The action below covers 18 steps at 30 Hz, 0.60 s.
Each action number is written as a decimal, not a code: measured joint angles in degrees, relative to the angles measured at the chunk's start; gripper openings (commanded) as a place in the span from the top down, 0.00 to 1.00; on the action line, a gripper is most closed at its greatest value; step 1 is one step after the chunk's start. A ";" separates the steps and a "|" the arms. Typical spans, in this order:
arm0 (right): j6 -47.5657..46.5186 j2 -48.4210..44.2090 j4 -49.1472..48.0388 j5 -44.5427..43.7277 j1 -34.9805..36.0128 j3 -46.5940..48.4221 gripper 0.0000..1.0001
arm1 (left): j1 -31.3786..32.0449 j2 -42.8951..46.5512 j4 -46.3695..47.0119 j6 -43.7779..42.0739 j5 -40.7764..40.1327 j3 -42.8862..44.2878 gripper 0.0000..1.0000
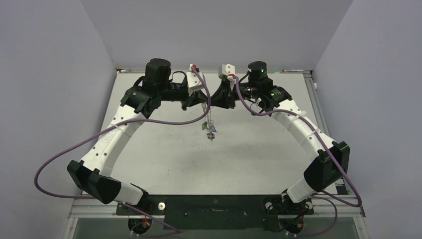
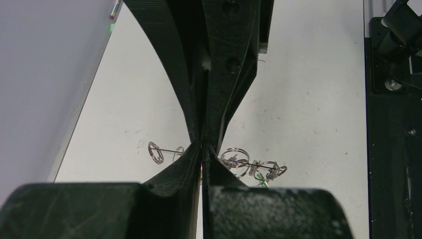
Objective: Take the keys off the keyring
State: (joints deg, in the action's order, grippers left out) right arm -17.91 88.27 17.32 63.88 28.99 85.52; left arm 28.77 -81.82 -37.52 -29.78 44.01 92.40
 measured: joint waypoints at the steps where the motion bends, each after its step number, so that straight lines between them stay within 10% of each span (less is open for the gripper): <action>1: -0.28 0.20 0.26 0.17 0.00 0.11 0.95 | 0.02 -0.07 0.04 0.00 -0.15 0.07 1.00; 18: 11.06 -2.29 -19.63 -1.20 -1.20 -10.10 0.95 | -0.90 -0.17 1.44 1.27 -2.54 0.22 1.00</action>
State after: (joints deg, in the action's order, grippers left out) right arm -6.85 85.97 -2.31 62.67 27.79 75.42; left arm 27.88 -82.00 -36.07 -28.51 41.47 92.62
